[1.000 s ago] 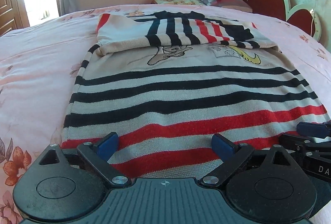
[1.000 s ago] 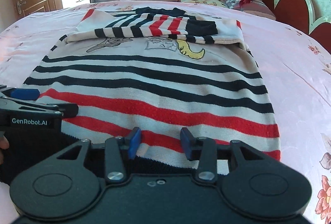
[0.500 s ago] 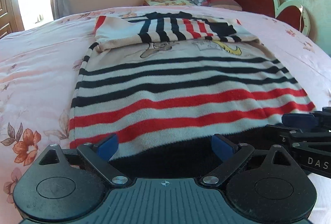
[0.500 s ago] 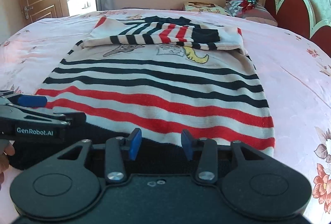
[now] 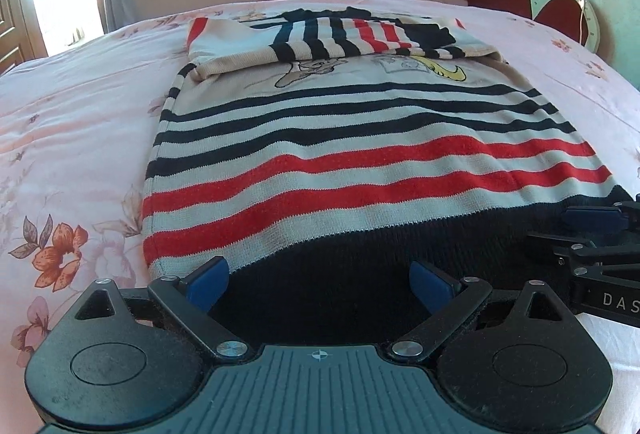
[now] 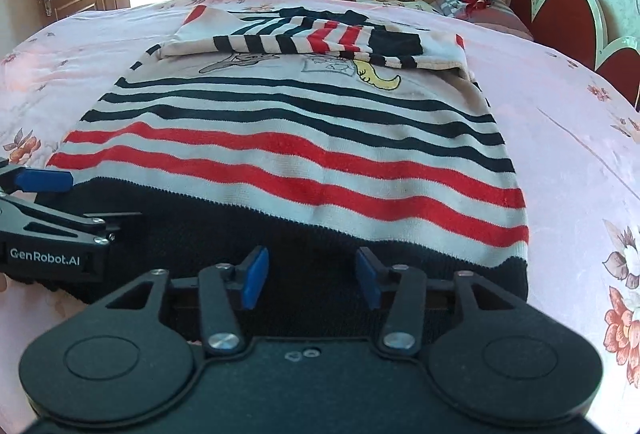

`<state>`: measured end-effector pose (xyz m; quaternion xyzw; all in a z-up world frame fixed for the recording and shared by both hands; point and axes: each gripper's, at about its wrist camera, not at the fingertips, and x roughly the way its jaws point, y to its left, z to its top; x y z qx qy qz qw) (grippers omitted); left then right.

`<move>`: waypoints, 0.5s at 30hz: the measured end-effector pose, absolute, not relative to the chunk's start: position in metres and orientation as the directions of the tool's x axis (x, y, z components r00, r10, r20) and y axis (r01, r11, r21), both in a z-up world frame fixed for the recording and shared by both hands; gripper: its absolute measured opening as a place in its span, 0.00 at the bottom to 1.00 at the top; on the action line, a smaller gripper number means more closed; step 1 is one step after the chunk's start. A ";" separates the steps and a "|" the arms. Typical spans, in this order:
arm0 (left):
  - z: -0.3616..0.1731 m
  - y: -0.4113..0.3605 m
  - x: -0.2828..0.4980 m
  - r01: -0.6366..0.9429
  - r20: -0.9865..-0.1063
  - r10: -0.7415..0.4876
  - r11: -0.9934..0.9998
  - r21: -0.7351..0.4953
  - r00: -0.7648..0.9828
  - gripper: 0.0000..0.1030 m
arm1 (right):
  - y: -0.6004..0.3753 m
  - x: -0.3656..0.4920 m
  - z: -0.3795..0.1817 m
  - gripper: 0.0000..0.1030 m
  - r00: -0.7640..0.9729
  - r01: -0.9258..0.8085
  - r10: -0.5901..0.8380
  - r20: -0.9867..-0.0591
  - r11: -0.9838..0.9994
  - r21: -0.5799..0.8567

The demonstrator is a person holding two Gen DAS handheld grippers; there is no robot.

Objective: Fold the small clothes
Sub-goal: 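Smooth the folded sweater flat with both tools near the hem, then grasp the black hem with both tools side by side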

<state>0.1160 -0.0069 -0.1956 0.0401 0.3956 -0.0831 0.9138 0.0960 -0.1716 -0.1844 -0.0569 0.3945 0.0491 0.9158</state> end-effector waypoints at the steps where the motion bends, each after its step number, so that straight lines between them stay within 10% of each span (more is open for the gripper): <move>1: -0.196 -0.007 0.116 0.186 -0.730 -0.121 0.983 0.009 0.673 0.94 | -0.172 0.095 -0.185 0.48 0.684 -0.131 0.043 -0.728 0.989 -0.064; 15: -0.195 0.003 0.105 0.196 -0.733 -0.143 0.981 -0.013 0.665 1.00 | -0.172 0.086 -0.189 0.56 0.698 -0.068 0.009 -0.716 0.996 -0.054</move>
